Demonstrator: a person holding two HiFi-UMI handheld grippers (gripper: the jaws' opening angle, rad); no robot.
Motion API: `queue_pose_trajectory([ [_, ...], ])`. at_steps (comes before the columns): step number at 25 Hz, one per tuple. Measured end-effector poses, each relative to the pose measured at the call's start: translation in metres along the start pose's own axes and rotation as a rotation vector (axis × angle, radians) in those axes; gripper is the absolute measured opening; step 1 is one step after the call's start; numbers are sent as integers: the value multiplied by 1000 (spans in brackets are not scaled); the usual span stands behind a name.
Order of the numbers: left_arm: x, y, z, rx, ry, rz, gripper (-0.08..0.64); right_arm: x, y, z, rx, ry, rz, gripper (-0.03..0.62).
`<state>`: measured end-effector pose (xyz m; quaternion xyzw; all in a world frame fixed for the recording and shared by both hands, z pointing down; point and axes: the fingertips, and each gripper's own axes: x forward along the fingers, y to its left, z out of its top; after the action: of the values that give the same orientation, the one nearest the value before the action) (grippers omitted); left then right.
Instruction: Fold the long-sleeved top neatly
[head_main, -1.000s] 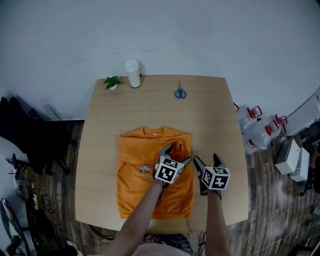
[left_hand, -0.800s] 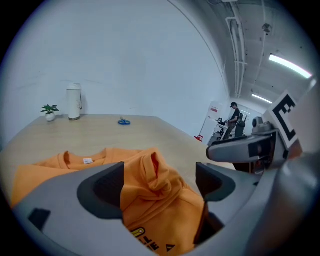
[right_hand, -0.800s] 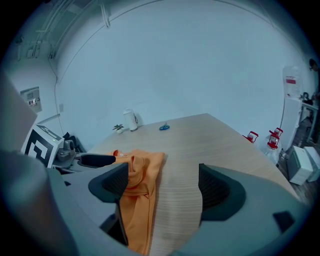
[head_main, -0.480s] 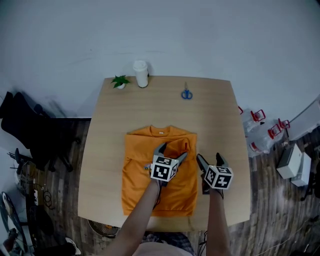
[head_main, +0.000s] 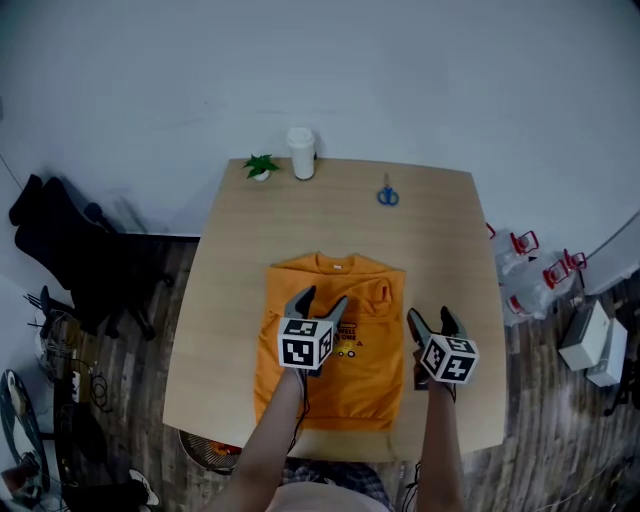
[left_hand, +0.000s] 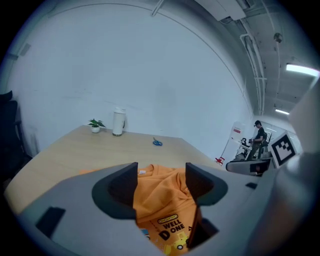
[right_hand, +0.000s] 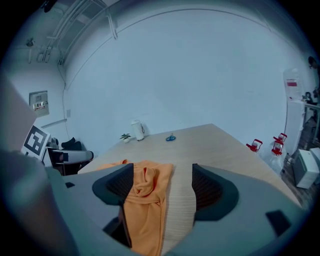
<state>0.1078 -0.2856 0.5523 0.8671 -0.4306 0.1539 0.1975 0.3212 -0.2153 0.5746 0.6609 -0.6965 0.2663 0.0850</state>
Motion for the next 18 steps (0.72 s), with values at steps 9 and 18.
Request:
queue_pose_trajectory([
  [9, -20, 51, 19, 53, 38, 33, 296, 24, 32, 36, -131, 14, 118, 357],
  [18, 18, 85, 22, 278, 249, -103, 314, 80, 70, 51, -390, 184, 344, 361],
])
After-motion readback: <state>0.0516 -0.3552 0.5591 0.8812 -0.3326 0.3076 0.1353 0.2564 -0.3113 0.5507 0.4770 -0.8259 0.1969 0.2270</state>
